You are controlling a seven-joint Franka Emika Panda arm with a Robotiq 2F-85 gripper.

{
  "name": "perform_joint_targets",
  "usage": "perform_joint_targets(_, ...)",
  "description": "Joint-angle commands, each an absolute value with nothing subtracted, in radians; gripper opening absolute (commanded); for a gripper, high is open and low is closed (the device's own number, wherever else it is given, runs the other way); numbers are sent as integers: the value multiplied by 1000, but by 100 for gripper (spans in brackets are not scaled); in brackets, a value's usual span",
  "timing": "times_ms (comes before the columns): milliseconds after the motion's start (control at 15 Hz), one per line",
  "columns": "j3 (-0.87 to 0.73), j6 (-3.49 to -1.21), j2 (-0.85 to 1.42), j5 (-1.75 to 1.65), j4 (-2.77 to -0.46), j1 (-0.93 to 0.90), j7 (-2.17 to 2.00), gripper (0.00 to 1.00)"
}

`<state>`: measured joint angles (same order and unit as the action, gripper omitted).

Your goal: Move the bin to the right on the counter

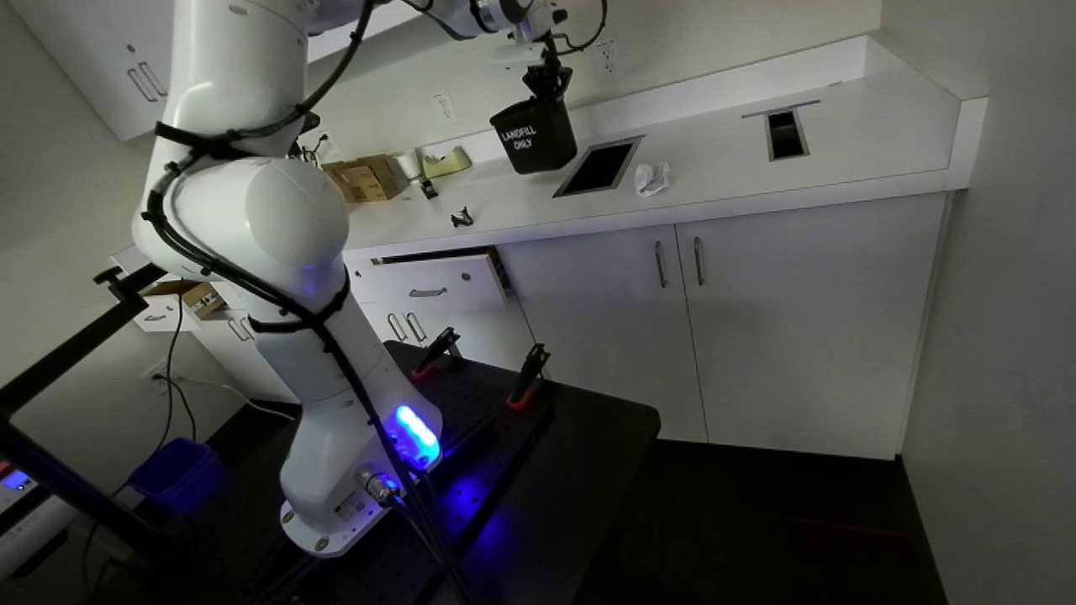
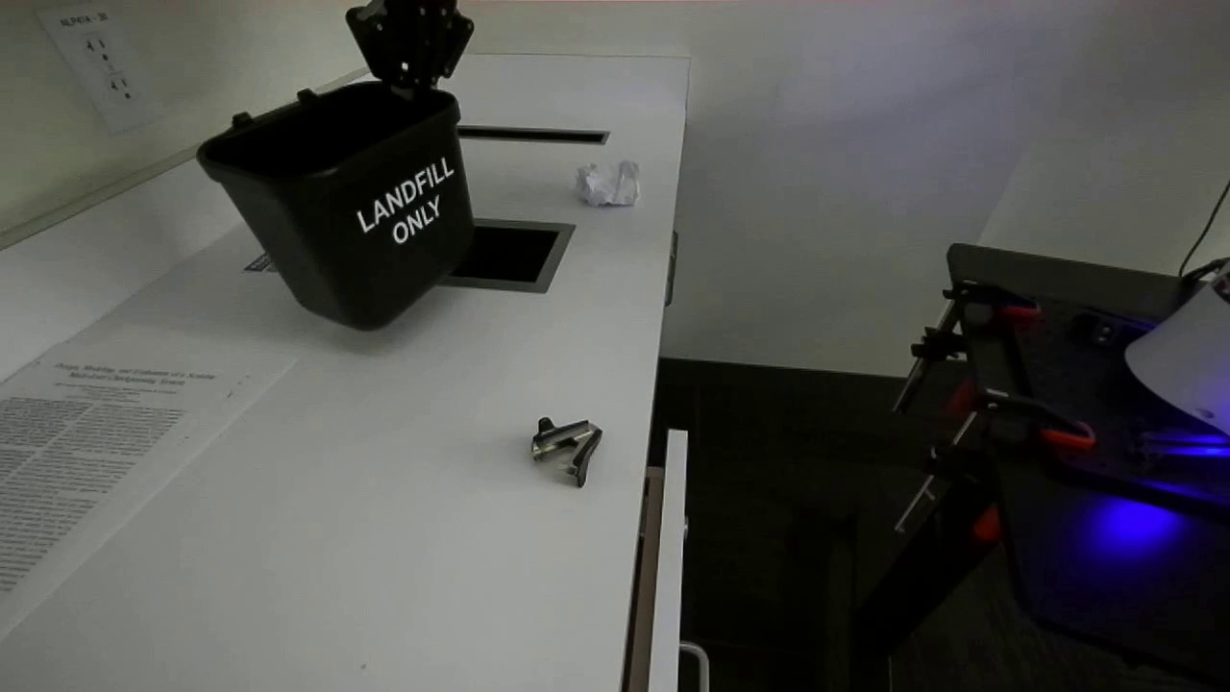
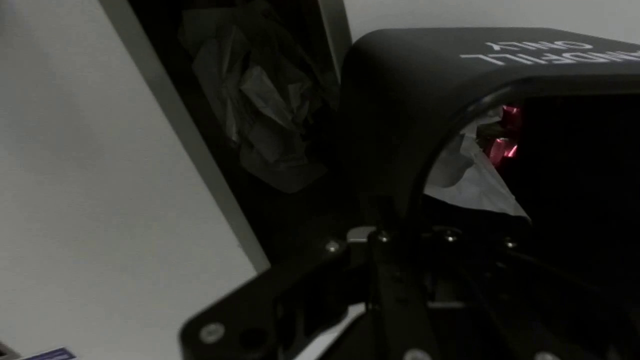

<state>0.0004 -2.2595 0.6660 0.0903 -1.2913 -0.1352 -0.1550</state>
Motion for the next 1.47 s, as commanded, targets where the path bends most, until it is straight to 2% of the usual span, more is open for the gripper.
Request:
perform_joint_targets(0,-42,-2336,484,63,-1515,-120,-251,2)
perform_joint_targets(467,-149,-2427,273,-80,-1769,-129,-494,2)
perform_joint_targets(533,-117,-2383,370,-50,-1652,-102,-434,2)
perform_joint_targets(600,-118,-2383,354,-57,-1669,-99,-440,7)
perform_joint_targets(867,-112,-2383,370,-56,-1666,-98,-438,7)
perform_joint_targets(933,-111,-2383,373,-55,-1666,-99,-438,2)
perform_joint_targets(1400,-161,-2377,404,-12,-1618,-12,-478,2)
